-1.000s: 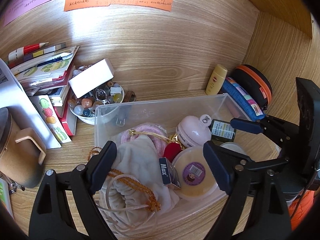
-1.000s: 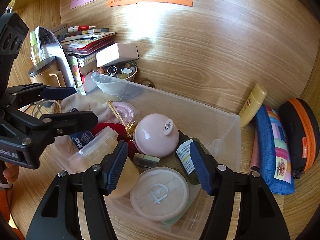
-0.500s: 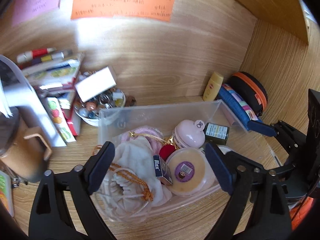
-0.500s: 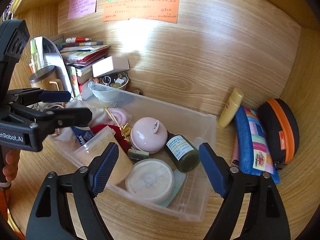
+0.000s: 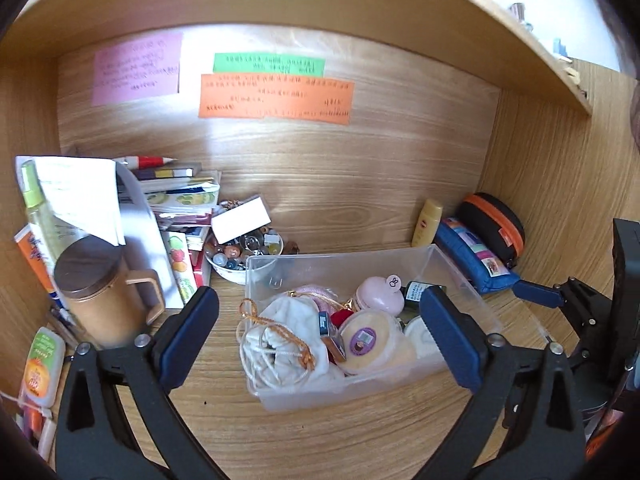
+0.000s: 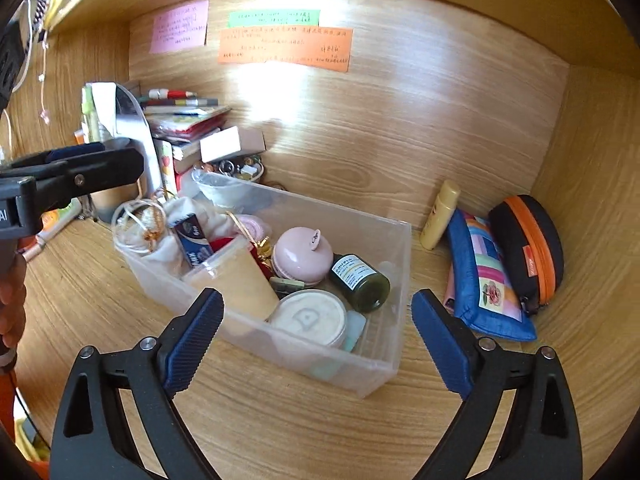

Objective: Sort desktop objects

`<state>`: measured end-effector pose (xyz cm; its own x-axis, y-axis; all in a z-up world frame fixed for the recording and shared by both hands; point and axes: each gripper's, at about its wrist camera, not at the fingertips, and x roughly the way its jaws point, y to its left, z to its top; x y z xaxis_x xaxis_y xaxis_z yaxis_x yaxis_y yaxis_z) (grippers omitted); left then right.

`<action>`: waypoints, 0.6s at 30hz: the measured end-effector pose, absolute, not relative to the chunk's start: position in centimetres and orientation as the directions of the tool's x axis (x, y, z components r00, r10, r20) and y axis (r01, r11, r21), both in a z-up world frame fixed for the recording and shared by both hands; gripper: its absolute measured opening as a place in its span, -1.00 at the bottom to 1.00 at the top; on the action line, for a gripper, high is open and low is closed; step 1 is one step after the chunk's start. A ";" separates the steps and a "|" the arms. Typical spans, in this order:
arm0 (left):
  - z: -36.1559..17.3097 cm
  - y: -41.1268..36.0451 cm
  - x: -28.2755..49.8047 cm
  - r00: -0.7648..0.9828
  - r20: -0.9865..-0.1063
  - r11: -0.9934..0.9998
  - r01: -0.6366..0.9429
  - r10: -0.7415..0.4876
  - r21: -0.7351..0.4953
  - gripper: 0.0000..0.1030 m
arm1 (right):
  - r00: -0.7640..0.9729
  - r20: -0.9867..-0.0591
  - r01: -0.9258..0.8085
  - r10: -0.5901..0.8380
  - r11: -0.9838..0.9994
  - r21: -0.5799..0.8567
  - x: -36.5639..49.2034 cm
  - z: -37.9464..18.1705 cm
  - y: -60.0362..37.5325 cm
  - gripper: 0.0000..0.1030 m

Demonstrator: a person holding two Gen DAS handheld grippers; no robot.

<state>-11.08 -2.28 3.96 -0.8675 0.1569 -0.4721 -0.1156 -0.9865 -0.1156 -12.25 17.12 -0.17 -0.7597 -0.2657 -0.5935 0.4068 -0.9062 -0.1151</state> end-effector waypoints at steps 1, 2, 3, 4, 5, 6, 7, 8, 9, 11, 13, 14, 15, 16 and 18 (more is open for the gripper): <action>4.1 -2.2 -10.5 -0.872 -0.464 -0.987 -0.118 0.158 -0.113 0.99 | -0.762 -0.588 0.406 -0.271 -0.908 -0.108 -11.8 0.0 17.2 0.86; 4.2 -2.2 -10.0 -0.876 -0.455 -0.986 -0.124 0.163 -0.114 0.99 | -0.766 -0.583 0.403 -0.271 -0.909 -0.107 -11.4 0.2 17.3 0.87; 4.3 -2.2 -9.5 -0.878 -0.449 -0.985 -0.127 0.166 -0.116 0.99 | -0.772 -0.576 0.400 -0.270 -0.910 -0.110 -11.0 0.5 17.4 0.88; 4.4 -2.1 -9.0 -0.881 -0.443 -0.985 -0.126 0.165 -0.116 1.00 | -0.784 -0.563 0.391 -0.262 -0.913 -0.119 -10.5 0.8 17.5 0.89; 4.5 -2.1 -8.4 -0.885 -0.435 -0.985 -0.125 0.163 -0.115 1.00 | -0.790 -0.555 0.386 -0.259 -0.914 -0.123 -10.1 1.1 17.6 0.90; 4.5 -2.0 -7.9 -0.888 -0.430 -0.986 -0.123 0.161 -0.115 1.00 | -0.799 -0.544 0.379 -0.257 -0.917 -0.124 -9.7 1.3 17.7 0.95; 4.6 -1.9 -7.3 -0.892 -0.424 -0.987 -0.116 0.154 -0.113 1.00 | -0.810 -0.527 0.373 -0.259 -0.920 -0.121 -9.0 1.7 17.9 1.00; 4.6 -1.9 -6.8 -0.898 -0.416 -0.988 -0.107 0.144 -0.111 1.00 | -0.814 -0.518 0.371 -0.262 -0.921 -0.117 -8.6 1.9 18.1 1.00; 4.6 -1.8 -6.3 -0.904 -0.406 -0.989 -0.099 0.135 -0.108 1.00 | -0.818 -0.508 0.370 -0.267 -0.922 -0.110 -8.1 2.2 18.3 1.00; 4.7 -1.7 -5.2 -0.911 -0.394 -0.991 -0.094 0.126 -0.098 1.00 | -0.822 -0.492 0.375 -0.286 -0.923 -0.090 -7.0 2.5 18.6 1.00; 4.6 -1.4 -4.3 -0.911 -0.396 -0.992 -0.088 0.116 -0.087 1.00 | -0.831 -0.483 0.361 -0.275 -0.928 -0.092 -5.9 2.5 18.7 1.00; 4.6 -1.4 -4.0 -0.911 -0.395 -0.992 -0.089 0.117 -0.088 1.00 | -0.836 -0.479 0.354 -0.269 -0.930 -0.097 -5.5 2.4 18.7 1.00; 4.5 -1.3 -3.5 -0.911 -0.393 -0.991 -0.092 0.122 -0.092 1.00 | -0.841 -0.472 0.349 -0.264 -0.932 -0.099 -4.9 2.4 18.8 1.00; 4.4 -1.3 -3.1 -0.911 -0.392 -0.991 -0.094 0.125 -0.097 1.00 | -0.843 -0.468 0.346 -0.265 -0.933 -0.096 -4.4 2.3 19.0 1.00; 4.1 -1.2 -2.4 -0.911 -0.393 -0.991 -0.094 0.125 -0.097 1.00 | -0.847 -0.465 0.334 -0.259 -0.938 -0.087 -3.6 2.2 19.2 1.00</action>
<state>-2.35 -1.22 4.06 -0.9110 0.1250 -0.3930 -0.0940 -0.9908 -0.0973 -3.65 19.22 2.18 -0.8469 -0.2586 -0.4647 0.3344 -0.9384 -0.0873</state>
